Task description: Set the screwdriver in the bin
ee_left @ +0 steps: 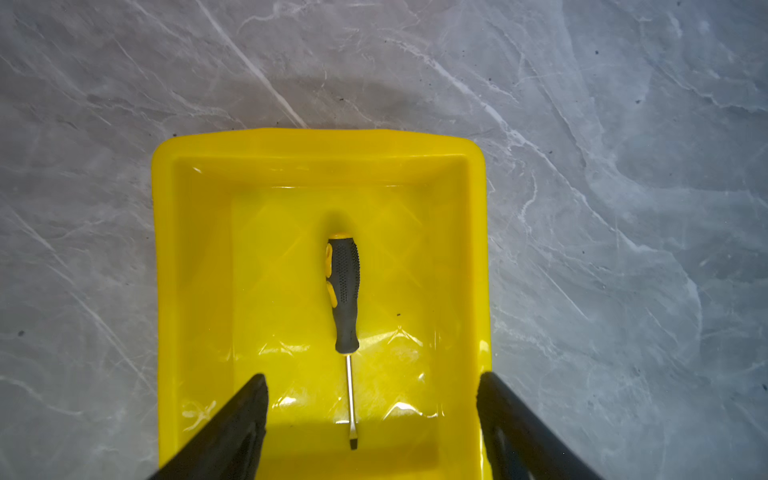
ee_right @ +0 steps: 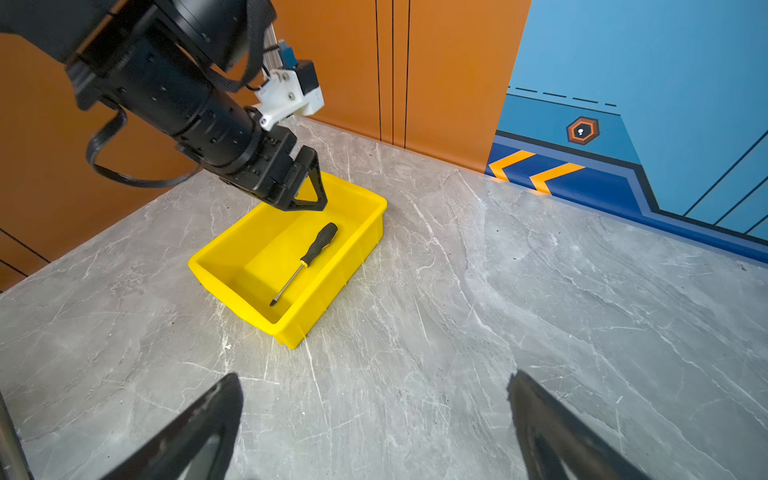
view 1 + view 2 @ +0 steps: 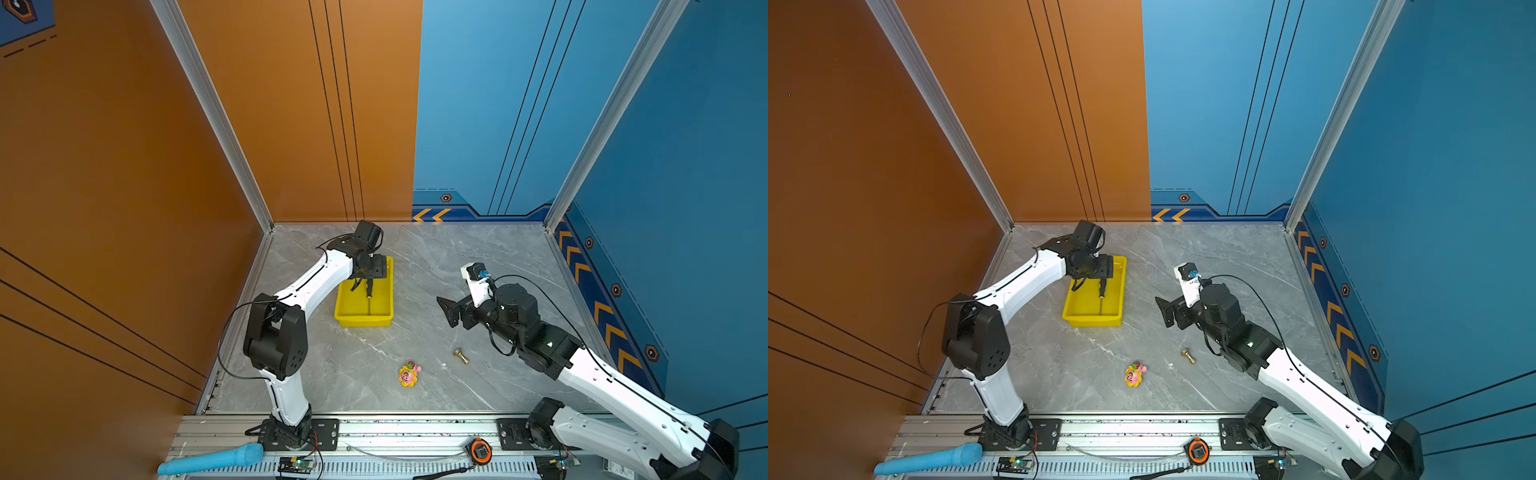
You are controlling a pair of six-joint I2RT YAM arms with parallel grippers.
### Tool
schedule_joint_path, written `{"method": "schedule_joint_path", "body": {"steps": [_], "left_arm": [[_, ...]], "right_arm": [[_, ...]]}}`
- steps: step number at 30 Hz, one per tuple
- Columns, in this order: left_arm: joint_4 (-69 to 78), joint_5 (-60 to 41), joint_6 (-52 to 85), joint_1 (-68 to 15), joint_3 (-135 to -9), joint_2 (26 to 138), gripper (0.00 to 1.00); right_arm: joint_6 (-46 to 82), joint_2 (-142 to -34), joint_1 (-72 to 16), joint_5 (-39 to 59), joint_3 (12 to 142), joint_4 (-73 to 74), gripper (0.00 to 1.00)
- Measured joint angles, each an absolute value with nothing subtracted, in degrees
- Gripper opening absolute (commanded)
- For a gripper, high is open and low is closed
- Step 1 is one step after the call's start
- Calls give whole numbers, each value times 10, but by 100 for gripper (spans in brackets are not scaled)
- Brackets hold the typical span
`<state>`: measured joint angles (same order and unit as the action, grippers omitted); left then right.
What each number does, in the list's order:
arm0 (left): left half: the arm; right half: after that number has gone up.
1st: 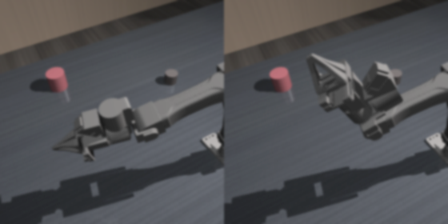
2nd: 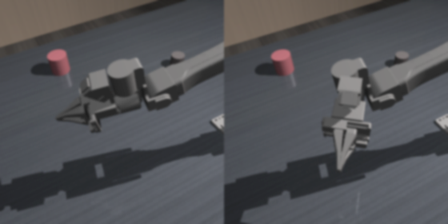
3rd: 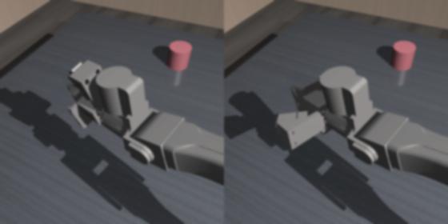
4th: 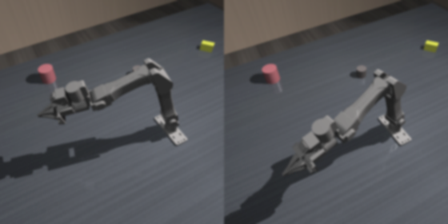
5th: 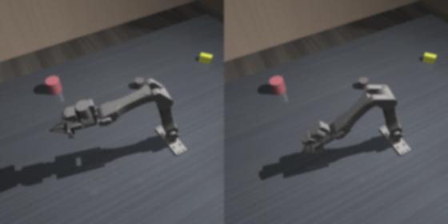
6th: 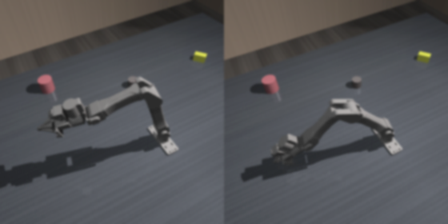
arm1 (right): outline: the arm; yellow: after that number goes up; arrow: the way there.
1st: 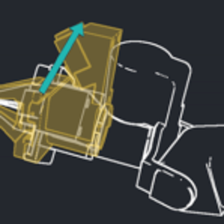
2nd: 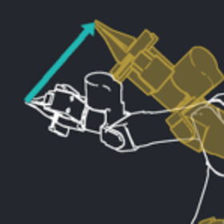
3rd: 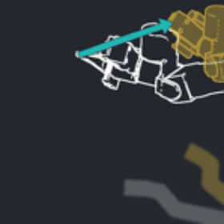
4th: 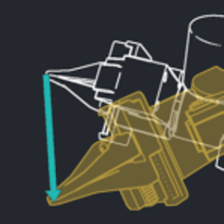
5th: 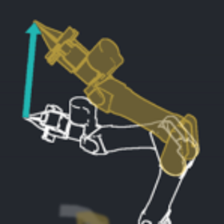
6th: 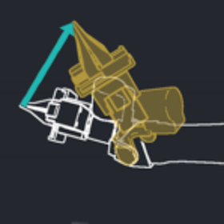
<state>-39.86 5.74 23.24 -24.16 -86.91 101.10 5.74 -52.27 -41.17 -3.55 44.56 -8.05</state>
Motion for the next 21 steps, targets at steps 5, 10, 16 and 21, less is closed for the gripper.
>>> {"method": "schedule_joint_path", "body": {"steps": [5,10,16,21], "left_arm": [[-400,64,234,-267,-805,924,98],[-405,77,234,-288,-735,835,98],[-409,98,236,-297,-666,731,98],[-410,113,233,-304,-619,679,98]], "right_arm": [[58,-468,-412,-60,431,-116,100],[60,-427,-412,-98,428,-165,100],[71,-369,-412,-137,408,-225,100],[93,-340,-412,-173,405,-265,100]]}}
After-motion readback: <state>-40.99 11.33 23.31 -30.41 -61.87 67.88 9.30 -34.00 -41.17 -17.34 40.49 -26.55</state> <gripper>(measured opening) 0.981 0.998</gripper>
